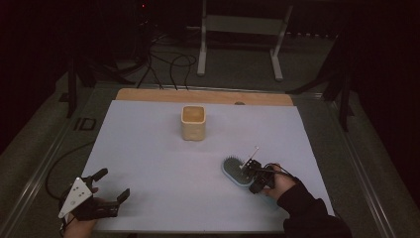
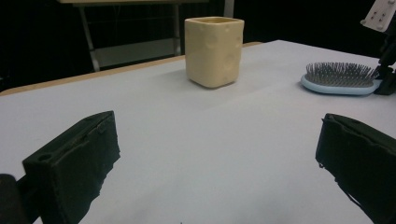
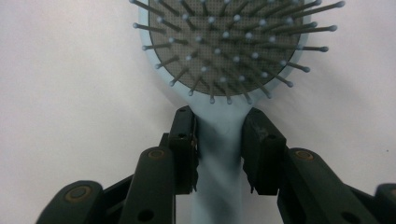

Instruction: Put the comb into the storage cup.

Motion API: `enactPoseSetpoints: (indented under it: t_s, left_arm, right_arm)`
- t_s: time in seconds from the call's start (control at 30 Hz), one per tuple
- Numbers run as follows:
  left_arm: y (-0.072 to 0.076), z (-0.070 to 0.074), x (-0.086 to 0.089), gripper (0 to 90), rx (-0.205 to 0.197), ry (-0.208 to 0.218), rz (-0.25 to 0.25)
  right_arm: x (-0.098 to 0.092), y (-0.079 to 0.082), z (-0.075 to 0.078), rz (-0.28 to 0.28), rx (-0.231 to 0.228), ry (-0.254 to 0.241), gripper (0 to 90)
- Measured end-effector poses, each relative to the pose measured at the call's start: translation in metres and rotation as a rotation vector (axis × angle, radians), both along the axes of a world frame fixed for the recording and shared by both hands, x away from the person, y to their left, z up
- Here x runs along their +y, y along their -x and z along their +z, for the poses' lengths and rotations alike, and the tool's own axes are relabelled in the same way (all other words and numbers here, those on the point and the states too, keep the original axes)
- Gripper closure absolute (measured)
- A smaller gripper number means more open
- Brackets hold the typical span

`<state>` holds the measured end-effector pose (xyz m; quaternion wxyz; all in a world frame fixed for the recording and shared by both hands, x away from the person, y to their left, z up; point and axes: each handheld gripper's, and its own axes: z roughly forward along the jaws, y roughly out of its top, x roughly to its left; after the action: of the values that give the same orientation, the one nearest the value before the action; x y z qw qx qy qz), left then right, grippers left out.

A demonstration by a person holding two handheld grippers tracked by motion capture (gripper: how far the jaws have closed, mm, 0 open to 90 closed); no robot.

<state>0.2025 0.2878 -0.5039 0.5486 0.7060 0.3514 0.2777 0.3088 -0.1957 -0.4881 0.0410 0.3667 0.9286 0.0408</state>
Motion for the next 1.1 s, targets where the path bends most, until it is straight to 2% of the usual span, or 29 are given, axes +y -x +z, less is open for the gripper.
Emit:
enactPoseSetpoints:
  t_s: [0.1, 0.23, 0.43, 0.57, 0.77, 0.8, 0.87, 1.07, 1.1]
  left_arm:
    - [0.000, 0.000, 0.000, 0.0, -0.004, -0.001, 0.000]
    - [0.000, 0.000, 0.000, 0.0, 0.000, -0.002, -0.001]
    - [0.000, 0.000, 0.000, 0.0, 0.001, -0.005, -0.001]
    - [0.000, 0.000, 0.000, 0.0, 0.003, -0.006, -0.002]
    - [0.000, -0.001, -0.001, 0.0, 0.004, -0.004, 0.001]
    - [0.000, -0.001, -0.001, 0.0, 0.002, -0.007, 0.001]
    - [0.000, -0.001, -0.001, 0.0, 0.003, -0.008, 0.000]
    - [0.000, -0.001, -0.001, 0.0, 0.003, -0.007, -0.001]
    - [0.000, -0.001, -0.001, 0.0, 0.004, -0.007, 0.000]
  right_arm:
    - [0.001, 0.002, -0.001, -0.003, -0.005, -0.005, 68.1]
    - [0.004, 0.005, -0.001, -0.001, -0.022, 0.016, 68.8]
    - [0.004, 0.001, -0.001, -0.005, 0.000, 0.020, 69.5]
    - [0.005, 0.004, -0.001, -0.006, -0.021, 0.028, 70.1]
    - [-0.006, 0.005, 0.000, -0.039, -0.044, -0.056, 70.2]
    - [-0.006, 0.005, 0.000, -0.042, -0.049, -0.057, 70.2]
    - [-0.008, 0.005, 0.002, -0.050, -0.066, -0.100, 70.2]
    - [-0.007, 0.008, 0.008, -0.051, -0.100, -0.179, 70.2]
    - [-0.006, 0.009, 0.009, -0.029, -0.118, -0.183, 70.2]
